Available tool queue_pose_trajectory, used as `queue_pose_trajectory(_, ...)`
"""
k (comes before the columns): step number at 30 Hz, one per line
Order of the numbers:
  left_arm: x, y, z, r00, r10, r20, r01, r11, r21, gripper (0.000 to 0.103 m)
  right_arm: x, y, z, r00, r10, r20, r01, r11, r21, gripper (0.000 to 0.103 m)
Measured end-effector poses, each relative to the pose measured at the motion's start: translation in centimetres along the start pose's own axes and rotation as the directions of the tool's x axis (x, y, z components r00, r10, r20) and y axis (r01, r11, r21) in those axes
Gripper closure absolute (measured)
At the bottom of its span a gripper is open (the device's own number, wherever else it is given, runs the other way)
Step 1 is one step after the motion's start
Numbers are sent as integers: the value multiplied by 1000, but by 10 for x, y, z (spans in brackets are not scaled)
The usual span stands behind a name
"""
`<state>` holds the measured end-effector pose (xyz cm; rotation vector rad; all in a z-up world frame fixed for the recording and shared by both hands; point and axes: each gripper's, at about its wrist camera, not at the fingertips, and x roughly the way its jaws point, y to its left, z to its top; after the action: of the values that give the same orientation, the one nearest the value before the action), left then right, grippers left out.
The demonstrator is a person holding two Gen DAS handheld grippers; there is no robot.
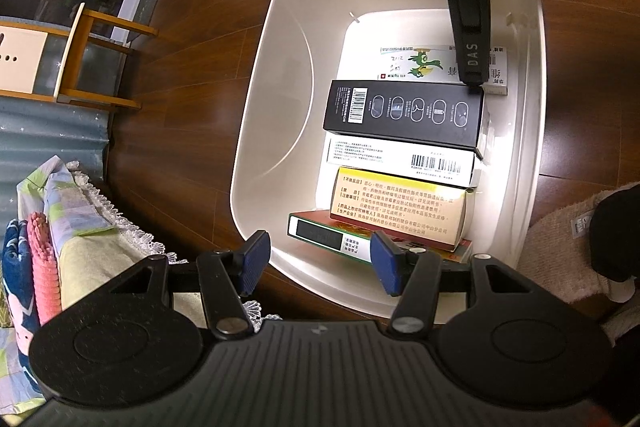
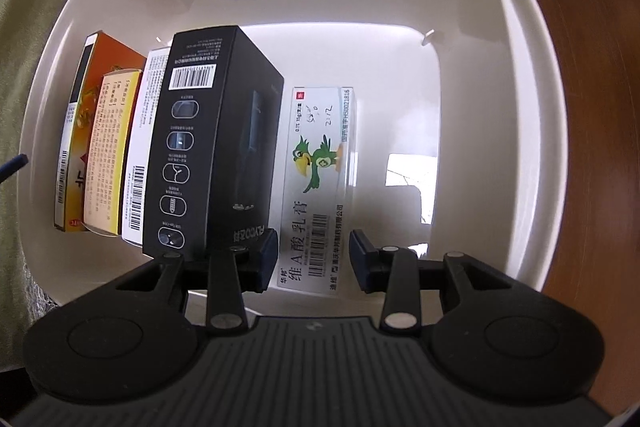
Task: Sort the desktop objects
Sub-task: 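Lower the box into the bin beside the black box, then open the right gripper to release the box in the bin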
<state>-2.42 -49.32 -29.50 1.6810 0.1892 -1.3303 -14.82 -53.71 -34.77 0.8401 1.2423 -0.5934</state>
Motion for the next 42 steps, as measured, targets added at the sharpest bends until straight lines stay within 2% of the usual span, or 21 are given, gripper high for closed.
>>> queue_pose_trajectory(8,1,-2,-3,1000,0,-10,0,1000,3,44,-4,-8,5,997,67,44,-69,996,48,68)
queue_pose_trajectory(12,0,-3,-2,1000,-3,-9,3,1000,4,44,-10,-10,5,997,63,54,-65,997,37,68)
queue_pose_trajectory(16,0,-3,-1,1000,-4,-6,4,1000,3,44,-14,-9,1,999,19,26,-18,1000,-8,68)
queue_pose_trajectory(26,0,-3,0,1000,-7,-5,7,1000,2,44,-6,-9,-1,994,53,-91,-58,997,-57,69)
queue_pose_trajectory(29,0,-2,0,1000,-6,-6,6,1000,3,44,-5,-5,-3,992,44,-119,-55,994,-92,72)
queue_pose_trajectory(32,0,-2,0,1000,-6,-3,6,1000,1,44,-4,-6,-3,992,23,-120,-36,993,-109,75)
queue_pose_trajectory(42,0,-3,-1,1000,-2,-9,2,1000,2,44,-12,-14,0,997,26,-73,-36,991,-129,76)
